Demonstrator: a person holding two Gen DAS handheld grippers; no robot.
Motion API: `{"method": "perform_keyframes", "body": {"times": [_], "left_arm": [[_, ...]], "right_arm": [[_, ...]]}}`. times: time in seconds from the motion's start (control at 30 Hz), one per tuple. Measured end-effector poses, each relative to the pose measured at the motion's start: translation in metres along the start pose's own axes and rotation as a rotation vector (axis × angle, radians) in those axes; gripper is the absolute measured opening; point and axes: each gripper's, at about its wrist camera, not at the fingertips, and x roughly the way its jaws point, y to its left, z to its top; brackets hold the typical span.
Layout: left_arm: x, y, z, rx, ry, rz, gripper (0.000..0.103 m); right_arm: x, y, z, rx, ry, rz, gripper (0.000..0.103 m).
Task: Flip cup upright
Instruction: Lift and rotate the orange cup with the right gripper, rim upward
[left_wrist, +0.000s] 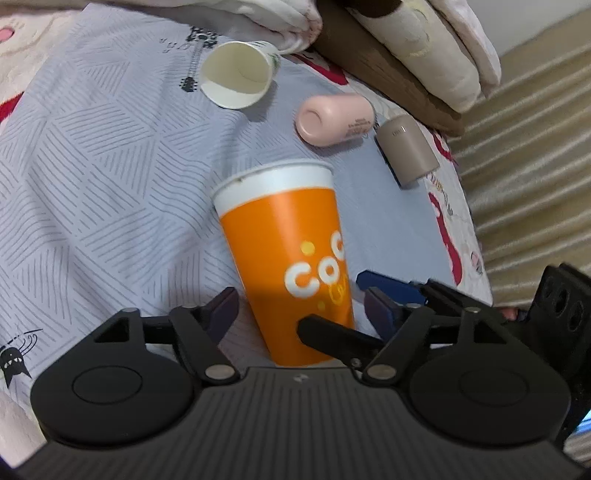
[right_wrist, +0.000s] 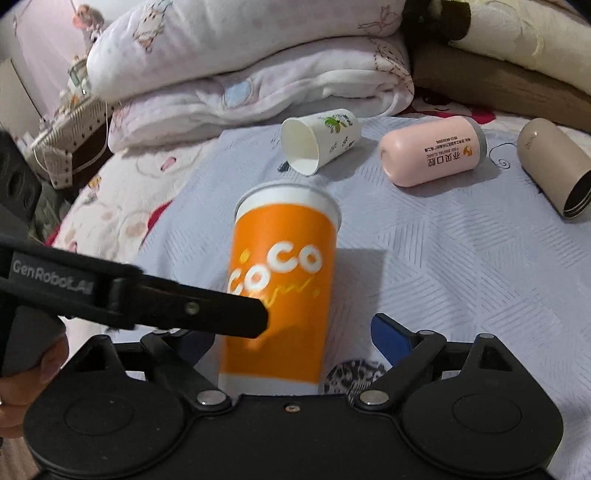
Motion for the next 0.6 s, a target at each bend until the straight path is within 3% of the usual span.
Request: {"method": "perform_keyframes", "body": {"times": [0.13, 0.27, 0.43, 0.5, 0.53, 0.6], "left_arm": [[0.009, 0.010, 0.009, -0.028, 0.015, -0.009, 0.078], [0.018, 0.019, 0.015, -0.049, 0.026, -0.024, 0.078], [0.025, 0.020, 0.021, -0.038, 0.023, -0.046, 0.078], [0.027, 0.019, 0.021, -0.031, 0.026, -0.051, 0.078], [0.028, 0.019, 0.020, -0.029, 0.030, -0.050, 0.079], [0.031, 0.021, 0.020, -0.042, 0.036, -0.070, 0.079]], "right_arm": [[0.008, -0.006, 0.008, 0.025, 0.010, 0.093, 0.094], [0.006, -0.005, 0.012, 0.012, -0.013, 0.102, 0.093], [0.019, -0.008, 0.012, 0.010, 0.030, 0.121, 0.093], [0.022, -0.008, 0.014, 0.007, 0.040, 0.130, 0.084], [0.023, -0.007, 0.014, -0.003, 0.043, 0.124, 0.075], [0.022, -0.008, 0.015, -0.017, 0.047, 0.109, 0.075]]}}
